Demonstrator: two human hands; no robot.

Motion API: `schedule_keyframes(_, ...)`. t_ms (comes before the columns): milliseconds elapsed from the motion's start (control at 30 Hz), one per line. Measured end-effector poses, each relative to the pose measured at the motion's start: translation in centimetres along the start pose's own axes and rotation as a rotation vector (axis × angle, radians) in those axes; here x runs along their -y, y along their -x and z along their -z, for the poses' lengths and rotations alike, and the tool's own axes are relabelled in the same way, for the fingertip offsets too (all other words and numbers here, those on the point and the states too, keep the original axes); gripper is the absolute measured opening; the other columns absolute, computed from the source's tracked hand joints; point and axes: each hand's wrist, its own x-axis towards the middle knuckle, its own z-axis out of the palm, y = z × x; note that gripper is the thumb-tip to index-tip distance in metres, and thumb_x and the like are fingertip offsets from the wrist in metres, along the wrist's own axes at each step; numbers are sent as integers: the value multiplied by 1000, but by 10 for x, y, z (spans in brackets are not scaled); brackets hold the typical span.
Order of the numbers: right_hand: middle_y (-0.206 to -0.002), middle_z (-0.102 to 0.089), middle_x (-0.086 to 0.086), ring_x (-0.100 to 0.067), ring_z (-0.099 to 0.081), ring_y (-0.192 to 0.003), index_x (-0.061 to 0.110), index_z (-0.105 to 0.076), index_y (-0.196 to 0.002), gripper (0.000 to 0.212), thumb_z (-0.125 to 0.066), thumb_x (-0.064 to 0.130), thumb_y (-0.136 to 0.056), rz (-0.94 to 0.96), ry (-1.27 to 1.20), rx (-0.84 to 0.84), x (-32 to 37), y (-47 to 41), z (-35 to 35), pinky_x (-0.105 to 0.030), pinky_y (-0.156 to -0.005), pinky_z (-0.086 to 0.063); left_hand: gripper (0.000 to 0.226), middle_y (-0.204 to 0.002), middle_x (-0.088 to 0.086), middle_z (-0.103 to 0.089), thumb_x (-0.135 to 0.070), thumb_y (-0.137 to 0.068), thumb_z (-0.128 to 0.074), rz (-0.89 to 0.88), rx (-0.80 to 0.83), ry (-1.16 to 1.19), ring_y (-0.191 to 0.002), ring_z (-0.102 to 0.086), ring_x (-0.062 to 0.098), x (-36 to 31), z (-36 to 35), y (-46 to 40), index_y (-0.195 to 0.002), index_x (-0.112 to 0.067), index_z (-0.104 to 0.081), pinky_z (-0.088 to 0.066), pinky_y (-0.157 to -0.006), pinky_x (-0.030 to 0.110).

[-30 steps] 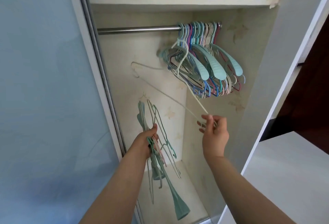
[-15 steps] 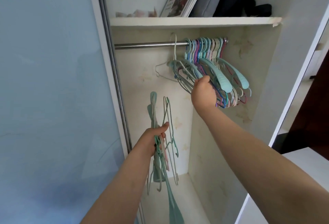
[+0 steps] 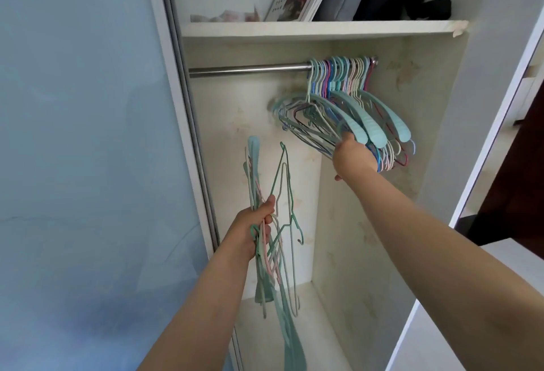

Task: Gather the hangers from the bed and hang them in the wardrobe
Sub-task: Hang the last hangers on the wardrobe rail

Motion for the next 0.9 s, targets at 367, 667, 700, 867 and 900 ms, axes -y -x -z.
schedule_keyframes(367, -103, -62, -14, -20, -61, -79, -1, -58, -111, 38, -47, 33, -98, -90, -666, 541, -25, 98, -96, -35, -72, -55, 43, -44, -8, -39, -56, -87, -50, 124, 128, -140, -31, -31, 6, 7, -3, 2, -79, -14, -49, -26, -34, 15)
schedule_keyframes(667, -144, -40, -20, -35, -43, -130, -6, -37, -139, 90, -44, 67, -87, -418, -622, 326, -67, 42, -93, -38, -105, -39, 35, -42, -6, -34, -36, -99, -45, 249, 440, -373, -28, -27, 6, 26, 11, 27, -72, -14, -48, -20, -36, 13)
schedule_keyframes(700, -142, -42, -15, -35, -46, -126, -1, -41, -138, 90, -46, 71, -83, -454, -676, 361, -74, 41, -96, -39, -98, -43, 34, -43, -5, -34, -33, -100, -45, 253, 463, -396, -29, -27, 6, 27, 13, 29, -72, -13, -48, -20, -36, 14)
schedule_keyframes(867, -96, -48, -10, -25, -56, -63, 15, -49, -100, 39, -65, 44, -79, -663, -884, 335, -108, 41, -110, -30, -53, -45, 31, -42, -4, -35, -30, -101, -43, 258, 500, -483, -29, -27, 7, 37, 22, 37, -77, -11, -48, -21, -37, 14)
schedule_keyframes(900, -88, -46, -9, -24, -53, -55, 15, -45, -100, 33, -64, 34, -79, -689, -876, 361, -113, 43, -108, -30, -50, -46, 32, -43, -4, -36, -32, -101, -44, 262, 494, -502, -30, -27, 8, 38, 23, 37, -78, -11, -49, -21, -37, 13)
